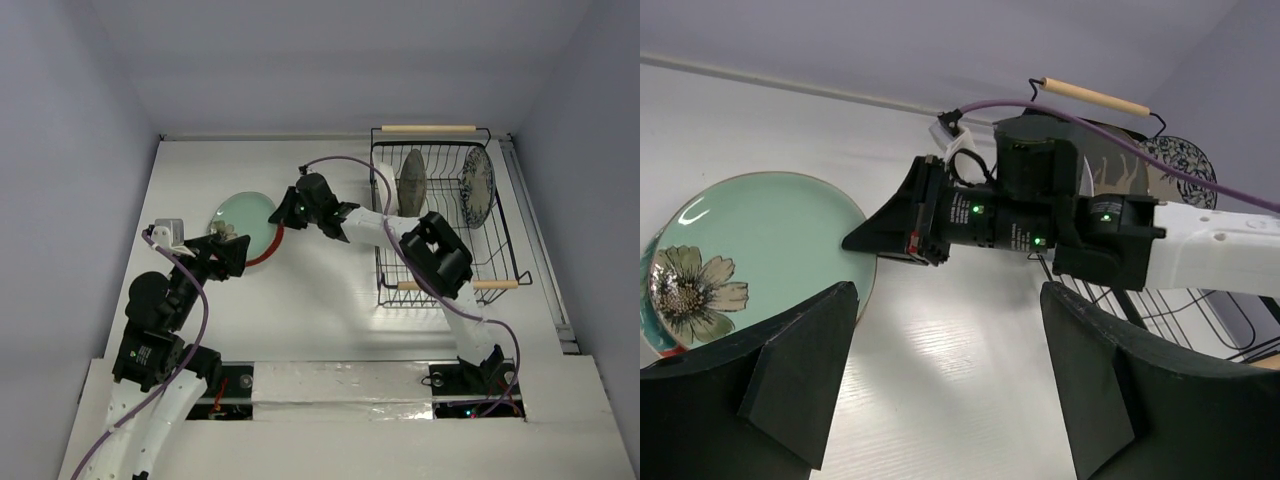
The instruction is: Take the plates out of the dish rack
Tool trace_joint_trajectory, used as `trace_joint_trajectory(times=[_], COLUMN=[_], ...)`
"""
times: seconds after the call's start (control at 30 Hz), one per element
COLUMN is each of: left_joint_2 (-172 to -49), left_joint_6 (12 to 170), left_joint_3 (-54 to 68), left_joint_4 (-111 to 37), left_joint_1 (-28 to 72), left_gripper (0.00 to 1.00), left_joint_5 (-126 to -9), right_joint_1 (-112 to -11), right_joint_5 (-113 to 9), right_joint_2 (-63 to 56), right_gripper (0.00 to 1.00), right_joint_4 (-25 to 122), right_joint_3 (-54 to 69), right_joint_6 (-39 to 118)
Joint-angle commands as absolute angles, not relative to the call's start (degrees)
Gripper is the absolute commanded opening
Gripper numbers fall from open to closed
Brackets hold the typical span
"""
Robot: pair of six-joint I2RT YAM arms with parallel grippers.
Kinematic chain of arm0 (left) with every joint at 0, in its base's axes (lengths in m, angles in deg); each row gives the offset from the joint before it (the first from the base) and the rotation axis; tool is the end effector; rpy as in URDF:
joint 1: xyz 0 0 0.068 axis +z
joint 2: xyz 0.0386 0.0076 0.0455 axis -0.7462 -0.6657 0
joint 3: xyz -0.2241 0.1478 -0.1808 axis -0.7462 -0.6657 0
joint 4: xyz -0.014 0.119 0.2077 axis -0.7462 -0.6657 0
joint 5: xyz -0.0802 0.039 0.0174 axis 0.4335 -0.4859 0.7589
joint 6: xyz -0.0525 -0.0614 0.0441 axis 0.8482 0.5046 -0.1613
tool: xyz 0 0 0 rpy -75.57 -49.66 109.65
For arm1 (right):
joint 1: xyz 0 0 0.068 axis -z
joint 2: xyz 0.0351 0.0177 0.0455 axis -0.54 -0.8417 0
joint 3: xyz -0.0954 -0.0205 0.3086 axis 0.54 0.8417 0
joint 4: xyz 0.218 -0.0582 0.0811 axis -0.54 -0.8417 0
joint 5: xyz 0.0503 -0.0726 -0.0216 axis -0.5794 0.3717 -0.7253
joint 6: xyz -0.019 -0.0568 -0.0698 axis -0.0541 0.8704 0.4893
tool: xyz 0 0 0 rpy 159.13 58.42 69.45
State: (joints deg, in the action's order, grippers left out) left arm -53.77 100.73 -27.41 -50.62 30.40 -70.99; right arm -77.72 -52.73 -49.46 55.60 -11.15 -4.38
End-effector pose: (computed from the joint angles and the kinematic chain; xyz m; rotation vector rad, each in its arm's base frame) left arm 0.0607 -0.0267 0.3653 0.0209 1.4687 -0.6213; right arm 0.3934 0.4101 0.2282 0.0081 2.2388 1.1358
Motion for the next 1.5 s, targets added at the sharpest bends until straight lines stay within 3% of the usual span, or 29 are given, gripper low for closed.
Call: trace_joint_trajectory(times=[0.0, 0.23, 0.37, 0.47, 0.8, 1.03, 1.27, 1.4, 1.47], left_joint_2=[-53.33, -53.6, -53.86, -53.86, -53.86, -53.68, -53.51, -53.42, -53.42], left_joint_6=[101.06, 100.97, 101.14, 101.14, 101.06, 101.14, 101.14, 101.14, 101.14], left_joint_3=[-27.31, -27.31, -27.31, -27.31, -27.31, -27.31, -27.31, -27.31, -27.31], left_joint_4=[-47.66, -47.57, -47.66, -47.66, -47.57, -47.66, -47.57, -47.57, -47.57], left_joint_1=[30.69, 30.69, 30.69, 30.69, 30.69, 30.69, 30.69, 30.69, 30.69], left_gripper=[0.72, 0.81, 0.89, 0.89, 0.9, 0.9, 0.9, 0.91, 0.91], left_joint_5=[-70.64, -70.56, -70.47, -70.47, -70.38, -70.29, -70.21, -70.2, -70.29], right_joint_1=[-77.86, -78.39, -78.39, -78.39, -78.92, -80.06, -81.72, -81.73, -82.34], right_joint_5=[-54.8, -54.98, -55.07, -54.63, -49.45, -41.11, -33.28, -29.5, -27.74], right_joint_2=[-48.05, -48.93, -49.37, -49.2, -46.57, -45.07, -43.67, -41.12, -38.75], right_gripper=[0.0, 0.06, 0.26, 0.38, 0.66, 0.75, 0.91, 0.9, 0.85], right_joint_4=[66.52, 67.57, 66.96, 66.0, 58.35, 51.85, 45.26, 42.79, 42.44], right_joint_3=[-15.9, -14.15, -13.09, -11.95, -10.98, -11.86, -13.44, -12.92, -12.13], right_joint_6=[-8.51, -9.3, -9.47, -9.12, -2.55, 2.56, 6.52, 9.32, 10.82])
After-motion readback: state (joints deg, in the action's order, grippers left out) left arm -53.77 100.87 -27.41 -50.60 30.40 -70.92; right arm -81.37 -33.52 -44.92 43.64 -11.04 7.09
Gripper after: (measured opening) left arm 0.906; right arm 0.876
